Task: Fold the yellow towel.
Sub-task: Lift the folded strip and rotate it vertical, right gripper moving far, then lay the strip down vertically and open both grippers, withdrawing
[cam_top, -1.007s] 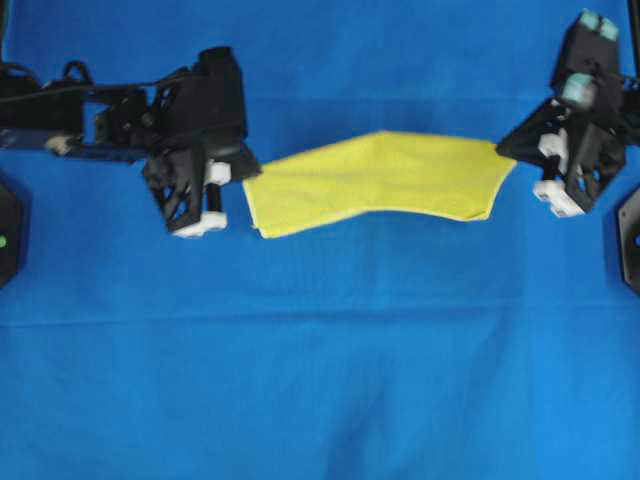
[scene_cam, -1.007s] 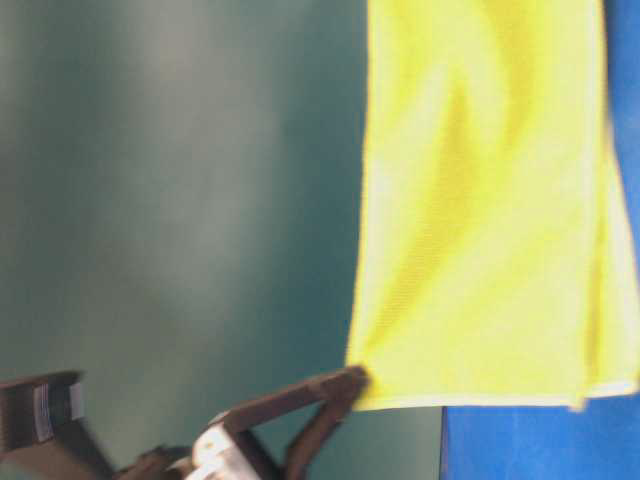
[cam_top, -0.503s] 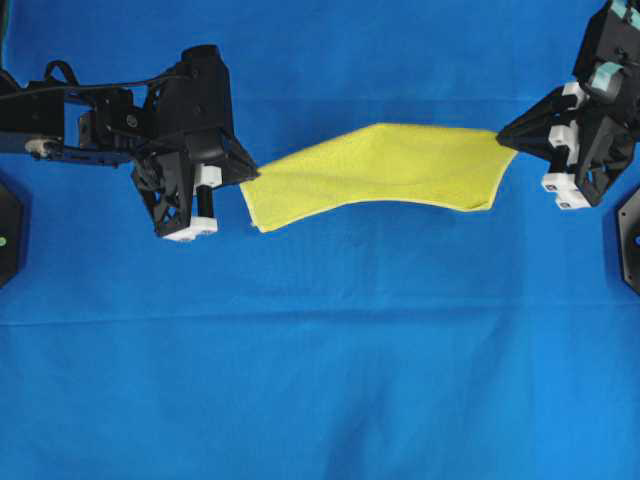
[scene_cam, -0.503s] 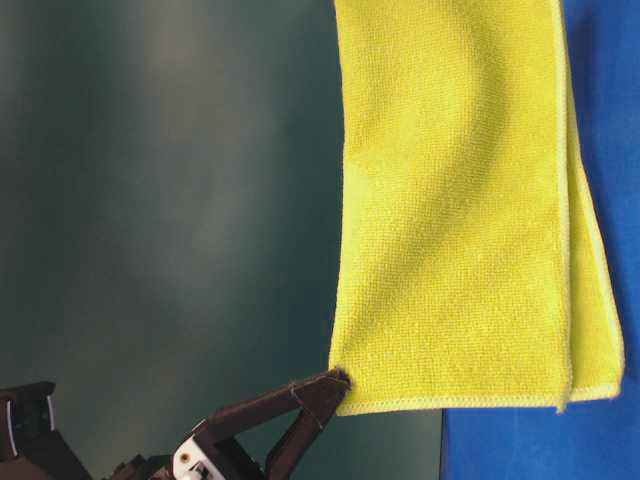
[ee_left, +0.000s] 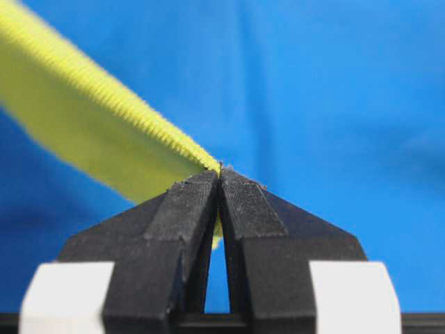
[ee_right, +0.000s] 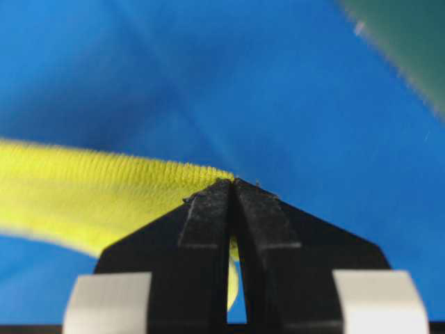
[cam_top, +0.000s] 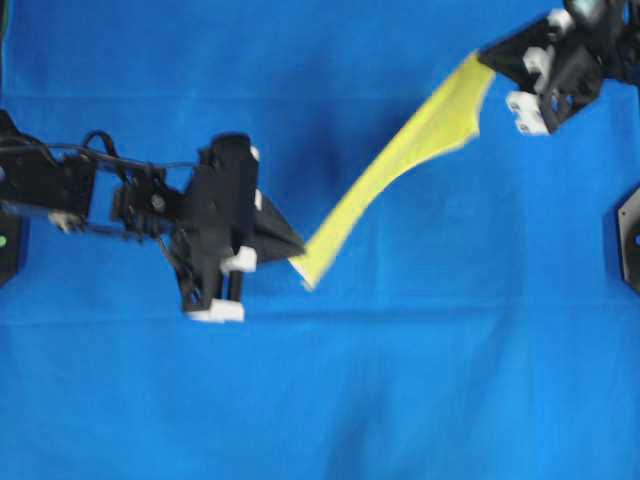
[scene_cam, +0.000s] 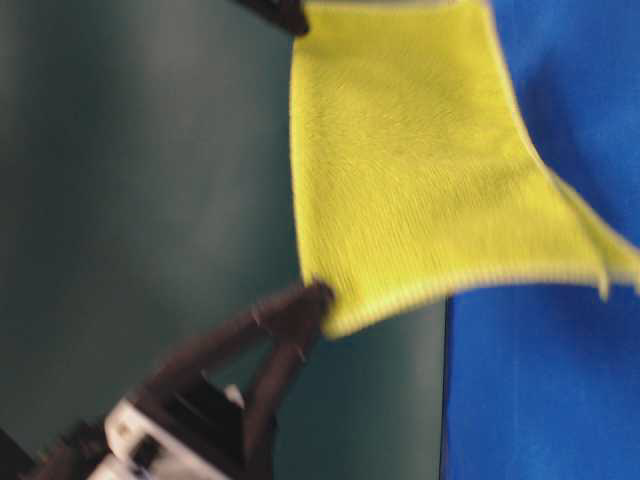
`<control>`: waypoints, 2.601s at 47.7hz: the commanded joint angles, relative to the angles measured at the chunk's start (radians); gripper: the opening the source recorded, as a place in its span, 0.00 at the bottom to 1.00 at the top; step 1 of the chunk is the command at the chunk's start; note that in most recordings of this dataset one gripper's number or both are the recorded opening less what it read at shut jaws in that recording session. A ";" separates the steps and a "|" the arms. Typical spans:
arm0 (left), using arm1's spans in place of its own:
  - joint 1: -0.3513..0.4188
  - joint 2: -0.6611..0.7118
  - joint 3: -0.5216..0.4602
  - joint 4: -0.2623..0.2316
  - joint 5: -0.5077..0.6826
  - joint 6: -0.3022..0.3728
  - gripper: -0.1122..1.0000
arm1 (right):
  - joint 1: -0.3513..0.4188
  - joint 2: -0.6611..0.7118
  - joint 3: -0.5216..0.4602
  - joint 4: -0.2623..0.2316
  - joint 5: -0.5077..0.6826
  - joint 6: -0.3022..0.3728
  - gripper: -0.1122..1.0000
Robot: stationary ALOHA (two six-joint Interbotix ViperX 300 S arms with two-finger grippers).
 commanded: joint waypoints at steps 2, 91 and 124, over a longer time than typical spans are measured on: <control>-0.043 0.037 -0.081 -0.002 -0.044 0.012 0.11 | -0.028 0.055 -0.080 -0.025 -0.029 -0.003 0.11; -0.083 0.350 -0.109 -0.006 -0.233 -0.040 0.11 | 0.066 0.488 -0.302 -0.078 -0.143 0.008 0.11; -0.055 0.319 -0.049 -0.006 -0.170 -0.021 0.11 | 0.075 0.538 -0.324 -0.067 -0.149 0.037 0.12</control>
